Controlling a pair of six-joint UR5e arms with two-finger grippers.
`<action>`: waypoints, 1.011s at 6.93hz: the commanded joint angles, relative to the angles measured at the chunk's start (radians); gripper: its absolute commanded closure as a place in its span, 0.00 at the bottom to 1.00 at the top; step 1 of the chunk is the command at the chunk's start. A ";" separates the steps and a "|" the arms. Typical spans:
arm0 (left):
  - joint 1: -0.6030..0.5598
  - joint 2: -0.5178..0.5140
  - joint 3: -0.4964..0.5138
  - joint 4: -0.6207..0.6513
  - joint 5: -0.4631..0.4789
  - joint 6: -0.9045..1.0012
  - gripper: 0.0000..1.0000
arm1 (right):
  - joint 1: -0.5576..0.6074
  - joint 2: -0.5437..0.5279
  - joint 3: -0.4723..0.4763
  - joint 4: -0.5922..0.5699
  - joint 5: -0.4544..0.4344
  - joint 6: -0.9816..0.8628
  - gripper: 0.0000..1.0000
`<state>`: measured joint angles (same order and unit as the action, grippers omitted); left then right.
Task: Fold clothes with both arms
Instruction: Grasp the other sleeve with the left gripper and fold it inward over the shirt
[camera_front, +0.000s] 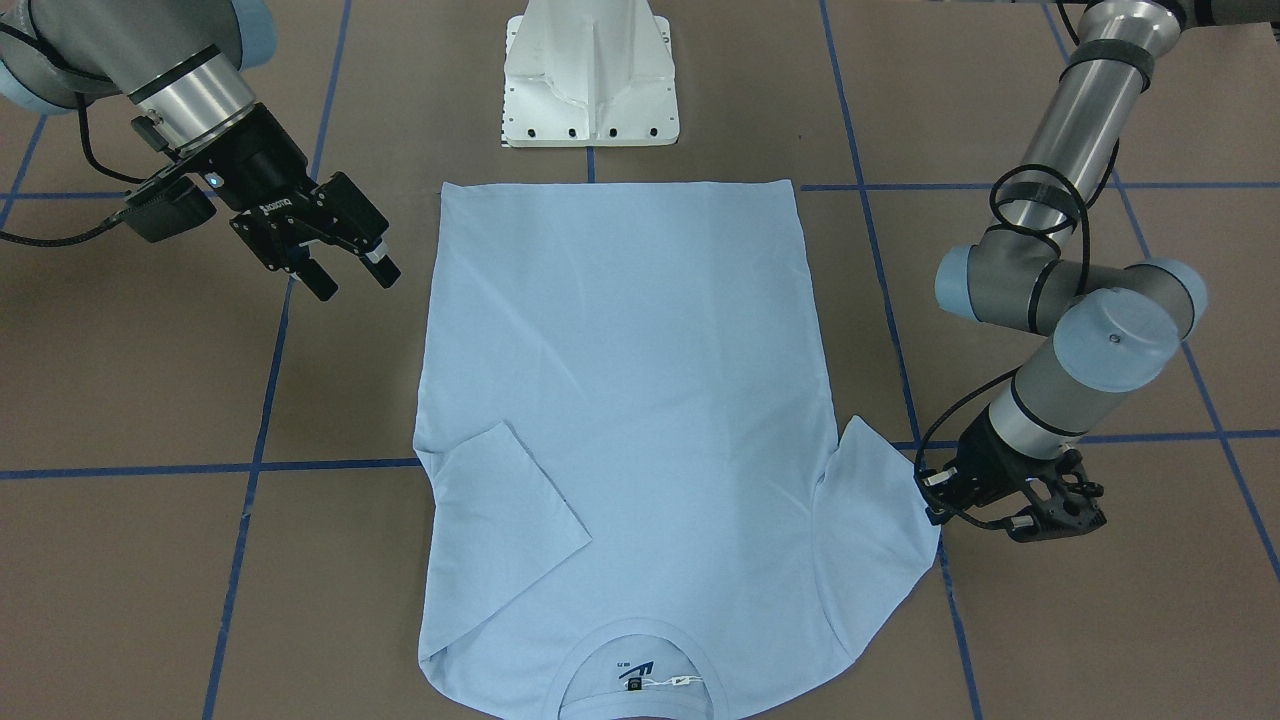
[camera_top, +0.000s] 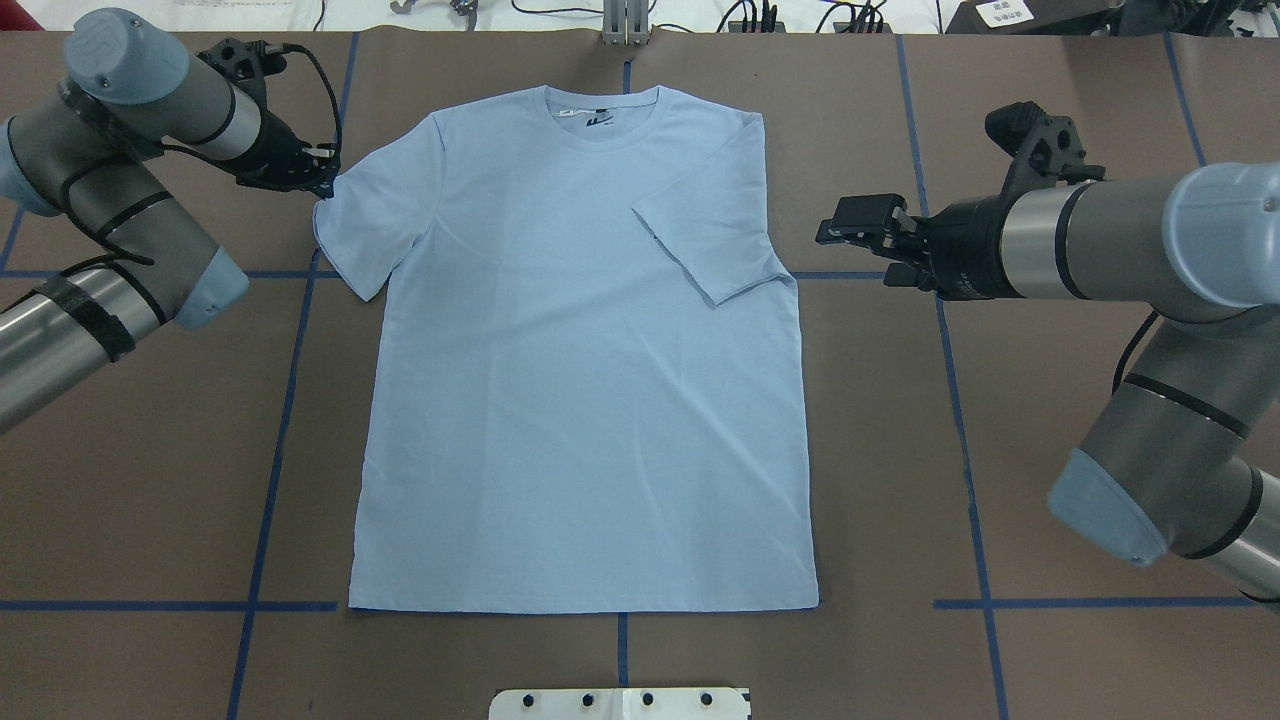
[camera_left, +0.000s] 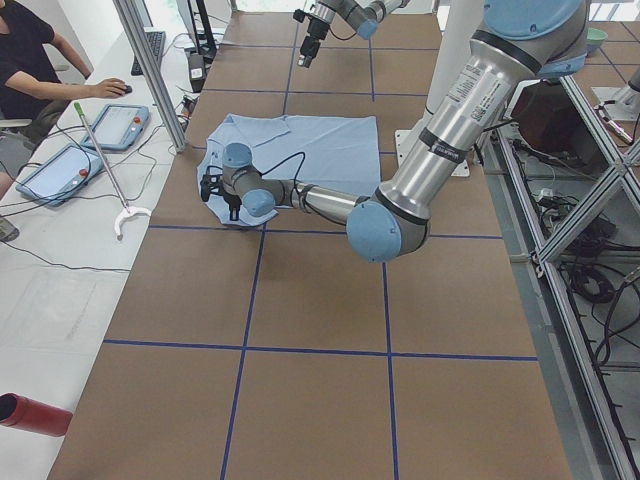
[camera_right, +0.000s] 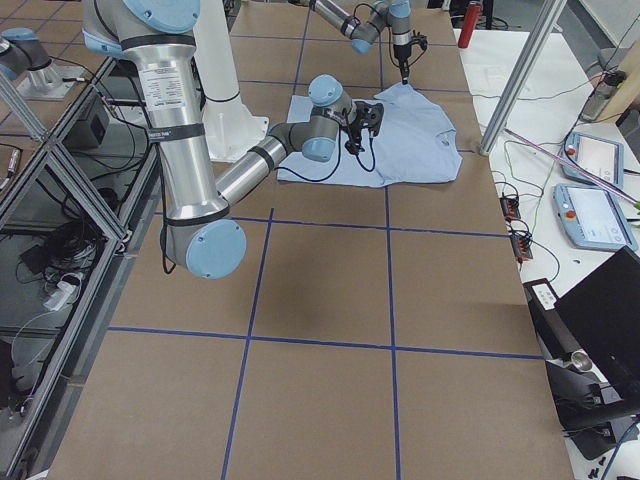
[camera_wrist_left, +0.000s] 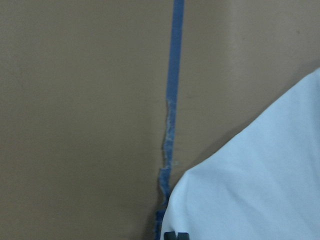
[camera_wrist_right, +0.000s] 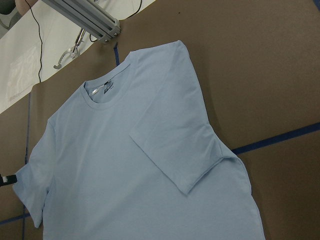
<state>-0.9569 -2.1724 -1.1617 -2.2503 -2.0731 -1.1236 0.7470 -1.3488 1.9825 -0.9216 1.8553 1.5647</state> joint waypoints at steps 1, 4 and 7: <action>0.089 -0.102 -0.027 0.001 0.005 -0.259 1.00 | 0.000 0.000 -0.002 0.001 0.001 0.000 0.00; 0.147 -0.243 0.109 -0.021 0.092 -0.326 1.00 | -0.002 0.000 -0.021 0.003 -0.001 0.002 0.00; 0.175 -0.235 0.046 -0.064 0.090 -0.382 0.20 | -0.006 0.026 -0.042 -0.006 -0.005 0.035 0.00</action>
<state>-0.7926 -2.4136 -1.0675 -2.3097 -1.9825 -1.4774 0.7423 -1.3365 1.9452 -0.9213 1.8511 1.5766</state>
